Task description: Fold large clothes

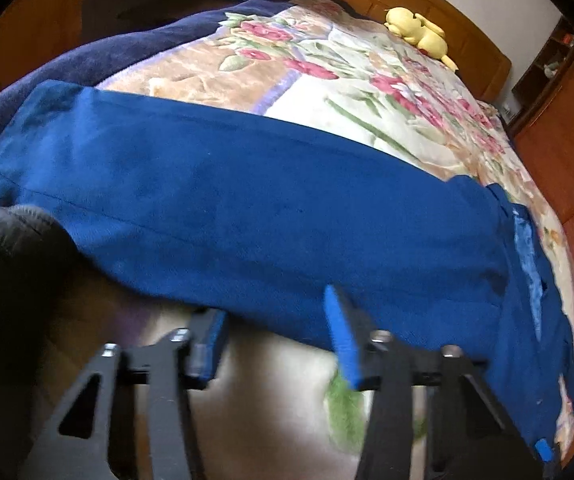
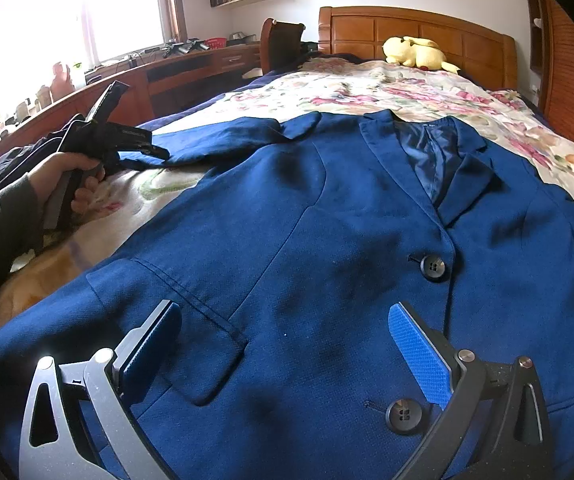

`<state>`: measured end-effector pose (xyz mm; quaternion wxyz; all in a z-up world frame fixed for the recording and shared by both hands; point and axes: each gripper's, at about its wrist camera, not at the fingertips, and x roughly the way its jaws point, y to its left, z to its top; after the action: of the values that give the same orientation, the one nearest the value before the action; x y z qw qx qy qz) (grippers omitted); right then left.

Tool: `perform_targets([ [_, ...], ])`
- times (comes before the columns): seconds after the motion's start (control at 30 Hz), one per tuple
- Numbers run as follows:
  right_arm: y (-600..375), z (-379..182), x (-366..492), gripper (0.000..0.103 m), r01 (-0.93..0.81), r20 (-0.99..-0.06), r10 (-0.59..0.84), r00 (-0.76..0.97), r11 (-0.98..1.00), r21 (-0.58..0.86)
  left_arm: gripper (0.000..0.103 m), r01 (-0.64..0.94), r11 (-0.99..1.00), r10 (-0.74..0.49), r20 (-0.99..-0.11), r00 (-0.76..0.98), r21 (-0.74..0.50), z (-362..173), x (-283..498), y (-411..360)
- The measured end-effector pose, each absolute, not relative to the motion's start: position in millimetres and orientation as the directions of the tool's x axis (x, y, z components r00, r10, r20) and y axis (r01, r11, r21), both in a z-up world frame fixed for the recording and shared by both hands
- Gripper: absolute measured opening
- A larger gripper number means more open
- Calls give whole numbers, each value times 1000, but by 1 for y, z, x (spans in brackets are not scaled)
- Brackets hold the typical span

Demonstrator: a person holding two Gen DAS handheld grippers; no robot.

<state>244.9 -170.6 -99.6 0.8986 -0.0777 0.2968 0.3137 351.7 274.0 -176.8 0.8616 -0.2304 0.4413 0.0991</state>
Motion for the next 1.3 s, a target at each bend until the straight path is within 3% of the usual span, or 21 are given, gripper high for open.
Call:
perform_targets([
  [0.1, -171, -100, 245, 103, -610, -581, 517, 628, 791, 45, 10, -358, 889, -20, -805, 593, -286, -174, 355, 273],
  [0.27, -171, -99, 245, 103, -610, -574, 519, 634, 792, 42, 4, -302, 941, 73, -776, 627, -156, -146, 355, 248],
  [0.4, -171, -99, 242, 103, -606, -562, 517, 646, 794, 33, 2, -224, 965, 60, -719, 692, -135, -109, 347, 221],
  [0.67, -175, -98, 238, 103, -593, -535, 517, 668, 804, 36, 3, -75, 997, 36, -693, 720, -26, -44, 333, 138],
  [0.83, -176, -100, 237, 103, -594, -528, 523, 669, 803, 44, 4, -33, 999, 35, -717, 696, 17, -44, 316, 108],
  [0.9, -176, -101, 237, 103, -594, -526, 524, 670, 803, 43, 18, -9, 1000, 17, -733, 680, 15, -51, 306, 102],
  [0.97, -178, -101, 236, 103, -594, -523, 525, 672, 803, 43, 25, 23, 1000, -1, -735, 678, 20, -58, 293, 95],
  [1.3, -177, -101, 236, 103, -598, -528, 522, 670, 801, 33, 32, 2, 1000, -8, -712, 702, -9, -71, 216, 103],
])
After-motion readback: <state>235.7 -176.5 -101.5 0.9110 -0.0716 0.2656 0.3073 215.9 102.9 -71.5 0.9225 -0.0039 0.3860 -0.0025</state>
